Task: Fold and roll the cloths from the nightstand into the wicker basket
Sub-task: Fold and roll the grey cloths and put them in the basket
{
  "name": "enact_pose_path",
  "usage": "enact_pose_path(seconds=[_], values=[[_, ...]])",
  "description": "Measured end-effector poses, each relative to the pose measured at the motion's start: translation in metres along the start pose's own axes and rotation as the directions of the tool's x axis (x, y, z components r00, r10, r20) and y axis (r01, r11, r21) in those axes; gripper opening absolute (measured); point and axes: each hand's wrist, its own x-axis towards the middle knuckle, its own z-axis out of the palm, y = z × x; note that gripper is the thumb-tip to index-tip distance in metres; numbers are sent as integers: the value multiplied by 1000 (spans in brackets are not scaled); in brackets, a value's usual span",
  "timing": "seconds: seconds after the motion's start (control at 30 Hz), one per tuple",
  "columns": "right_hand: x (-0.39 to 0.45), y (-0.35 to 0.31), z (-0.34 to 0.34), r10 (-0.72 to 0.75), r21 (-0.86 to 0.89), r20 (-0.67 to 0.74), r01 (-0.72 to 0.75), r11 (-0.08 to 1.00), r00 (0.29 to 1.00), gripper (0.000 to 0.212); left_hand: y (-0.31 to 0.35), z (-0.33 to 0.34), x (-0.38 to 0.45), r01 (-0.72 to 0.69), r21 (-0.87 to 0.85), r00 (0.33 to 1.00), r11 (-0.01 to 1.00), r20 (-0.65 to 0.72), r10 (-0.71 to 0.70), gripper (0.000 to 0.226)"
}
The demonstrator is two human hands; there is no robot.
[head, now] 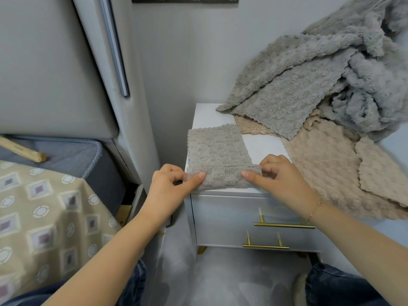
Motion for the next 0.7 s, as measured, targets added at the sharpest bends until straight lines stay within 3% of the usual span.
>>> enact_pose_path(seconds=[0.17,0.27,0.37,0.47,0.53,0.7], values=[[1,-4,3,-27,-125,-34,23,992,999,53,3,3,-5,30,14,999,999,-45,-29,50],[2,-1,5,-53,-272,-66,33,962,996,51,-1,6,-3,-39,134,992,990,-110,54,40],[1,-1,1,-136,-207,-93,114,972,986,43,0,4,-2,-152,238,973,959,-136,188,31],[5,-3,-2,-374,-195,0,367,910,927,30,1,0,-2,-328,332,925,884,-79,373,36],[7,-1,-2,-494,-230,54,492,839,868,24,2,-3,-1,-450,384,872,806,-4,489,27],[6,6,-4,-473,-245,146,495,834,869,38,-4,-6,1,-542,446,827,712,132,546,33]])
